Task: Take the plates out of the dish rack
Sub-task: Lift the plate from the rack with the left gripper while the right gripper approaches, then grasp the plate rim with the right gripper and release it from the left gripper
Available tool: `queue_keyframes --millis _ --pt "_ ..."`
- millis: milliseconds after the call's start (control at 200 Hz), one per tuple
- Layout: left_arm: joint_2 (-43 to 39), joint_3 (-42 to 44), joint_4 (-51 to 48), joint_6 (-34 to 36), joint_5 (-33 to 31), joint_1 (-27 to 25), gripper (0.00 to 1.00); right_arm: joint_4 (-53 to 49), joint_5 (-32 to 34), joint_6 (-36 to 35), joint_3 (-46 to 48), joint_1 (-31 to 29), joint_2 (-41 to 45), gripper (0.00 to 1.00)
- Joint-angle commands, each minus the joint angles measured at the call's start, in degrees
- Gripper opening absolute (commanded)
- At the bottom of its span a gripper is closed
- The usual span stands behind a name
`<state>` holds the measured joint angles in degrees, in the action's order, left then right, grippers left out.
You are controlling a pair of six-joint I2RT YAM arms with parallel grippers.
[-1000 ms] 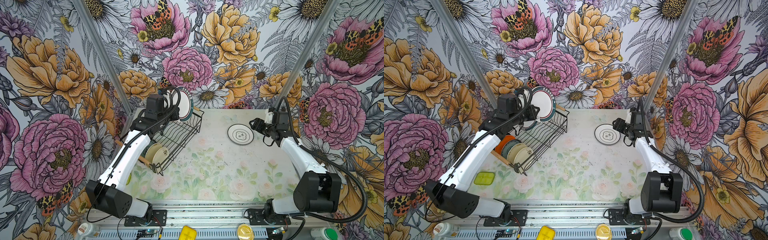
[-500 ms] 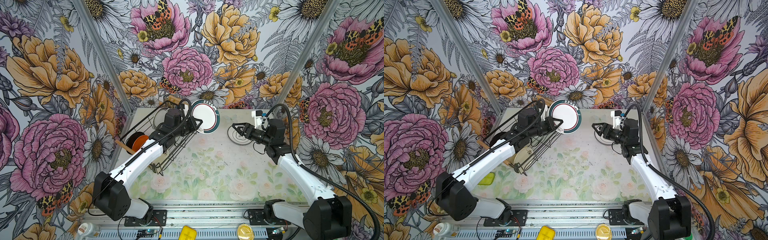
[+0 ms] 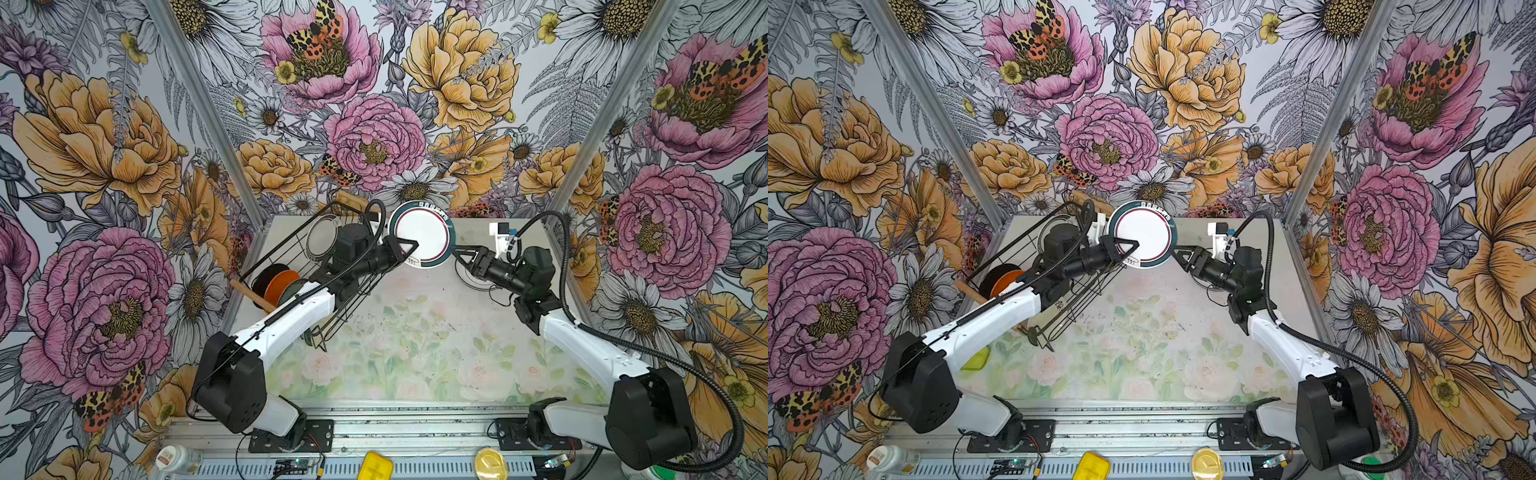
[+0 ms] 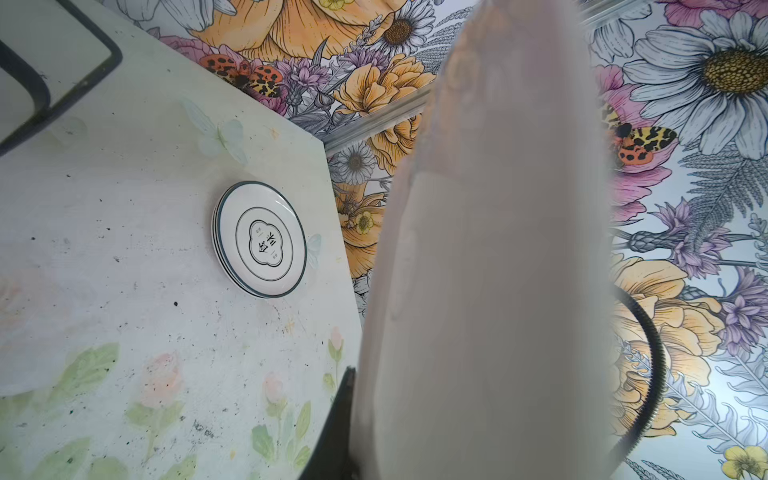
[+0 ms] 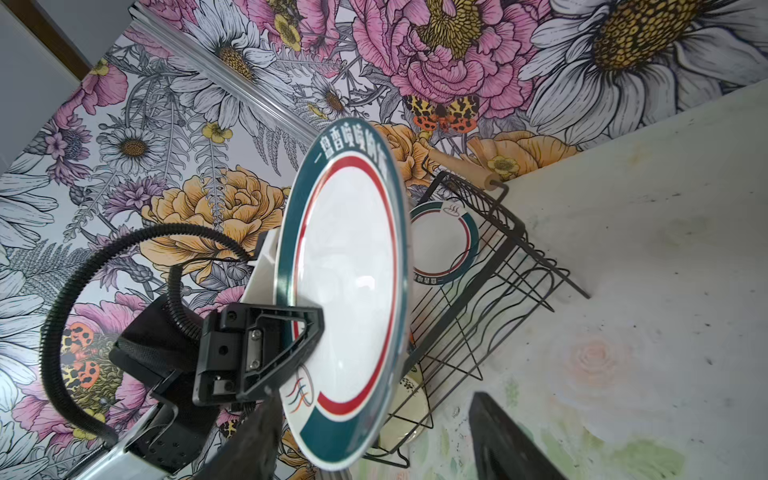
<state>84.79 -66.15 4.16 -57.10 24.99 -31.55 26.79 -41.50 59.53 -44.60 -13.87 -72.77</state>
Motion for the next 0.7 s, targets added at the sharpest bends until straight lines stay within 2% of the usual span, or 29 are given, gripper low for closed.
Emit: queue_keyframes --millis 0,100,385,570,696 --pt "0.2 0.6 7.0 -1.8 2.4 -0.5 0.0 5.9 1.5 2.1 -1.8 -1.7 -2.4 0.69" --pt "0.6 1.0 7.8 -2.0 2.9 -0.5 0.0 7.6 2.1 2.8 -2.4 -2.8 -4.5 0.64" --pt "2.2 3.2 11.1 -4.6 4.3 -0.5 0.02 14.4 4.2 5.7 -1.3 -3.4 -7.2 0.39" --pt "3.8 3.3 11.4 -5.1 4.5 -0.7 0.03 21.4 3.6 10.0 -1.3 -3.4 -9.7 0.3" --pt "5.0 2.9 12.0 -5.2 4.9 -0.9 0.05 22.0 3.2 10.9 -2.2 -3.5 -11.2 0.22"
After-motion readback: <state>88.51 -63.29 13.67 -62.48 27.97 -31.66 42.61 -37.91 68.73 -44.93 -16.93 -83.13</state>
